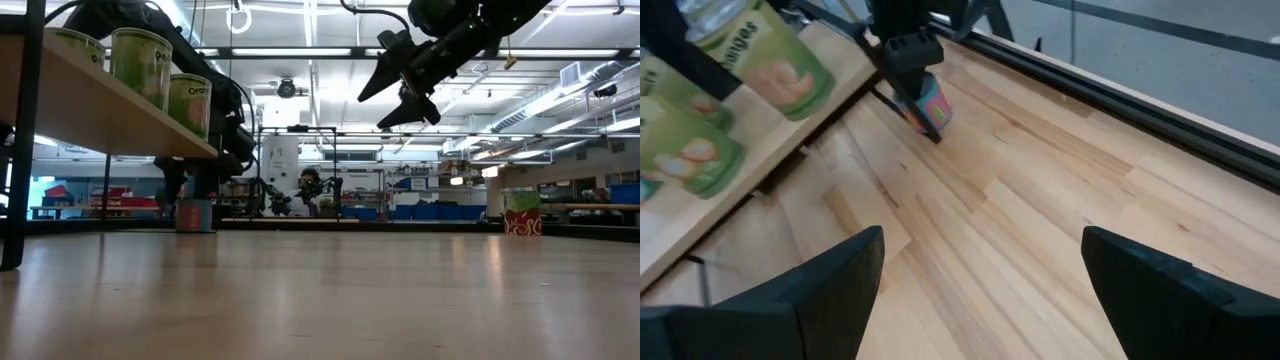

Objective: Pick and place cans onto a shelf
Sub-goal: Put the canned corn on the shelf

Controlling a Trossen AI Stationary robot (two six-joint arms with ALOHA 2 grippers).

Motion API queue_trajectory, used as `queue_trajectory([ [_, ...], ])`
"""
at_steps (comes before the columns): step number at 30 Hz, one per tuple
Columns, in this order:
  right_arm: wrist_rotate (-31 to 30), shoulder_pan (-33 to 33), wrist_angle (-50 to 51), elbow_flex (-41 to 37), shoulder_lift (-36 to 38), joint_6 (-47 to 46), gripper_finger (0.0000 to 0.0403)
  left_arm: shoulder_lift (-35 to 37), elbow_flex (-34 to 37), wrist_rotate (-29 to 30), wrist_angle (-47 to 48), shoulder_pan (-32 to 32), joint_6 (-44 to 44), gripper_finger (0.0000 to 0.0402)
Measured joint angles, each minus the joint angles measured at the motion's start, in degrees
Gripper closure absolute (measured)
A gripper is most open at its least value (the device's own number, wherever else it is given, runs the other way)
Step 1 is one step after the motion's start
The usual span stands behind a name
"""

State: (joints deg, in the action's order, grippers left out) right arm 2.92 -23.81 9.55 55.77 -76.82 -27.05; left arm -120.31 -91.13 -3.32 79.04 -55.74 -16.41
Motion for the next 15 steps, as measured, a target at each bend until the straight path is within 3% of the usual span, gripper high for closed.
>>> queue_trajectory([
  [11, -0.5, 0.0, 0.8, 0.0, 0.0, 0.2, 0.0055, 3.6, 0.1, 6.7, -9.3, 0.5, -5.8, 0.0086],
  [15, -0.5, 0.0, 0.8, 0.0, 0.0, 1.2, 0.0055, 6.4, 0.0, 6.6, -9.2, 0.4, -5.7, 0.0086],
])
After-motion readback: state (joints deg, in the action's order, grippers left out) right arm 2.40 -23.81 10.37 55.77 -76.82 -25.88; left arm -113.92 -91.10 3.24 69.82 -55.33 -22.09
